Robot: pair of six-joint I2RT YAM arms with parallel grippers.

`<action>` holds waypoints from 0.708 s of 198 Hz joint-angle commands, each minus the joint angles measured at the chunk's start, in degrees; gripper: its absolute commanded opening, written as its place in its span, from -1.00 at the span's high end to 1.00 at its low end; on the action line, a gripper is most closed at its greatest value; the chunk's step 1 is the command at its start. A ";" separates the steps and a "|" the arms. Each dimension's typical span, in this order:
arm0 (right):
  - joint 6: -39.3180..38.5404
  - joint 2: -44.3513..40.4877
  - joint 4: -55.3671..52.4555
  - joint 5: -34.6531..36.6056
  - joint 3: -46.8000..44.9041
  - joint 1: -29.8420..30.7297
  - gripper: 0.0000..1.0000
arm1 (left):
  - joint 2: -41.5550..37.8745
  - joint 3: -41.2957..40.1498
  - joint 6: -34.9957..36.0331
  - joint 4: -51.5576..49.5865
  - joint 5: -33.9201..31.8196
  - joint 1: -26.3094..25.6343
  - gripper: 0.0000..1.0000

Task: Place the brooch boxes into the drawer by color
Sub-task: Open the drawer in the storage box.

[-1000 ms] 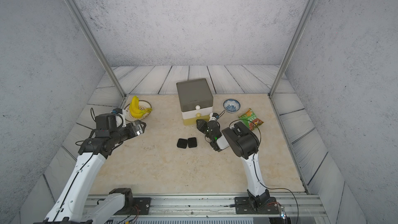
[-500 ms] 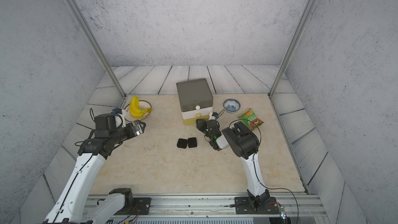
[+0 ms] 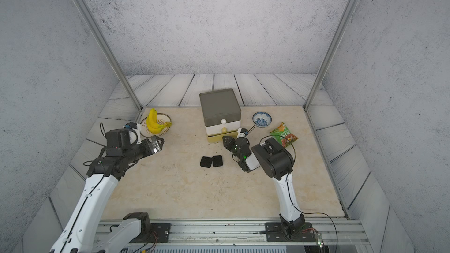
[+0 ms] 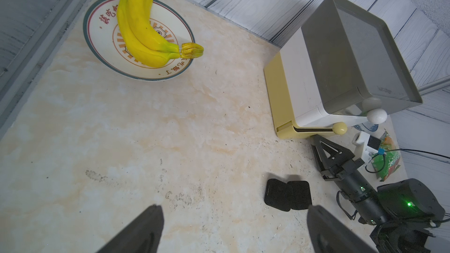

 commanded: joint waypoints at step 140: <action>-0.48 -15.53 1.77 -3.59 -20.45 4.02 0.59 | -5.99 0.58 -3.24 -3.29 2.99 0.67 -0.96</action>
